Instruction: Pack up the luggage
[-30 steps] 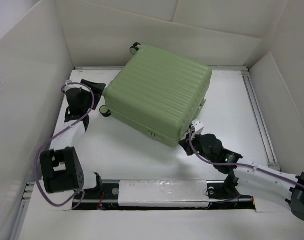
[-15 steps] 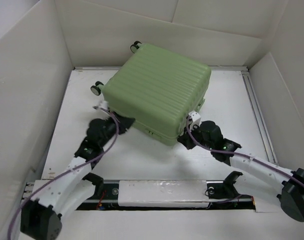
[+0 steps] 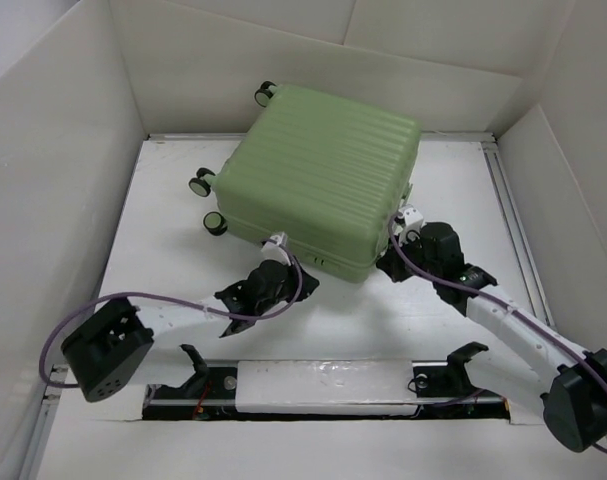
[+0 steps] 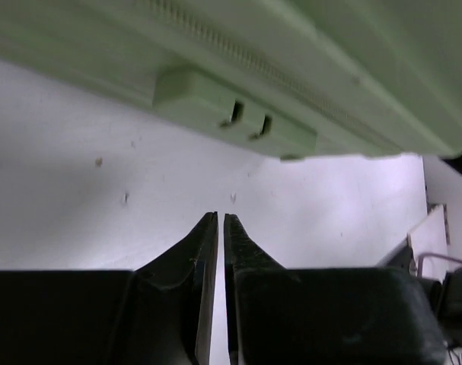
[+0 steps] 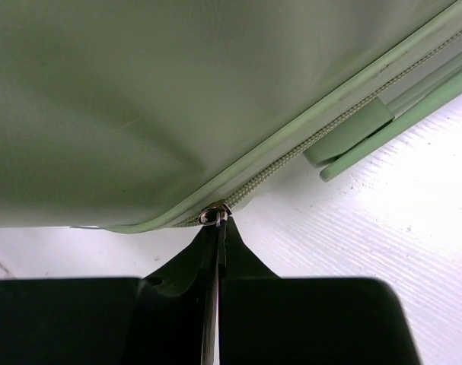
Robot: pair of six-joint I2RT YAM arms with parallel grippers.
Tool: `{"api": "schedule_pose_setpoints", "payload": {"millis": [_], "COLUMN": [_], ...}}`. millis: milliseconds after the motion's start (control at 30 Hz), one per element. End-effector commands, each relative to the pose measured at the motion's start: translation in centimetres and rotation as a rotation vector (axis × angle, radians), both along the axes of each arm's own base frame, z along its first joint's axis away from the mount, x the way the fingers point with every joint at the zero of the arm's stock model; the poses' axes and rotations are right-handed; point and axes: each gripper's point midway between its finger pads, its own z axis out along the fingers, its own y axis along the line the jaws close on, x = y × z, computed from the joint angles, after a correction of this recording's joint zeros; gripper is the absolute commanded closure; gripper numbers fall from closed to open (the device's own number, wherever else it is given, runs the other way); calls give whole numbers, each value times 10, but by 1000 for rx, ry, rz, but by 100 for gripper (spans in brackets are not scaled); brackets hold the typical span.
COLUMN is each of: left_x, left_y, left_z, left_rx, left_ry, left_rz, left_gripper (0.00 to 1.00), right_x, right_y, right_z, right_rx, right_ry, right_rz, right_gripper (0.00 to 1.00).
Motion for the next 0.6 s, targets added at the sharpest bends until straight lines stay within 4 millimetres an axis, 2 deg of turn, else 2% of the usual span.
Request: {"api": "schedule_pose_setpoints", "payload": {"millis": [0, 33, 67, 100, 167, 200, 233, 267, 300, 367, 400, 467, 500, 567], "left_x": [35, 41, 45, 46, 55, 58, 61, 65, 68, 70, 72, 75, 76, 77], "left_y": [-23, -25, -30, -31, -42, -46, -50, -58, -62, -70, -77, -81, -85, -90], "left_z": [41, 45, 50, 42, 55, 57, 48, 58, 59, 52, 54, 54, 58, 56], "left_rx": [-95, -110, -122, -111, -149, -155, -143, -166, -171, -166, -185, -197, -219, -230], "left_ry": [-120, -132, -142, -133, -162, -167, -145, -158, -152, -139, -135, -134, -135, -129], "left_rz": [40, 49, 50, 49, 50, 50, 54, 44, 47, 30, 24, 27, 20, 14], "left_gripper": [95, 95, 97, 97, 97, 97, 97, 97, 97, 98, 98, 98, 98, 98], "right_x": [22, 16, 10, 5, -8, -16, -22, -36, -42, -56, -68, -80, -94, -94], "right_y": [9, 14, 17, 18, 30, 33, 36, 47, 51, 61, 72, 81, 90, 101], "right_z": [68, 67, 56, 58, 56, 49, 51, 50, 47, 52, 58, 58, 58, 68], "right_rx": [102, 105, 109, 119, 147, 149, 165, 191, 204, 248, 279, 290, 296, 312], "right_ry": [-220, -222, -188, -196, -183, -165, -168, -142, -136, -117, -116, -101, -91, -107], "right_rz": [15, 38, 44, 44, 63, 70, 75, 106, 110, 117, 137, 153, 187, 175], "right_gripper": [100, 100, 100, 100, 100, 100, 100, 100, 100, 100, 100, 100, 100, 100]}}
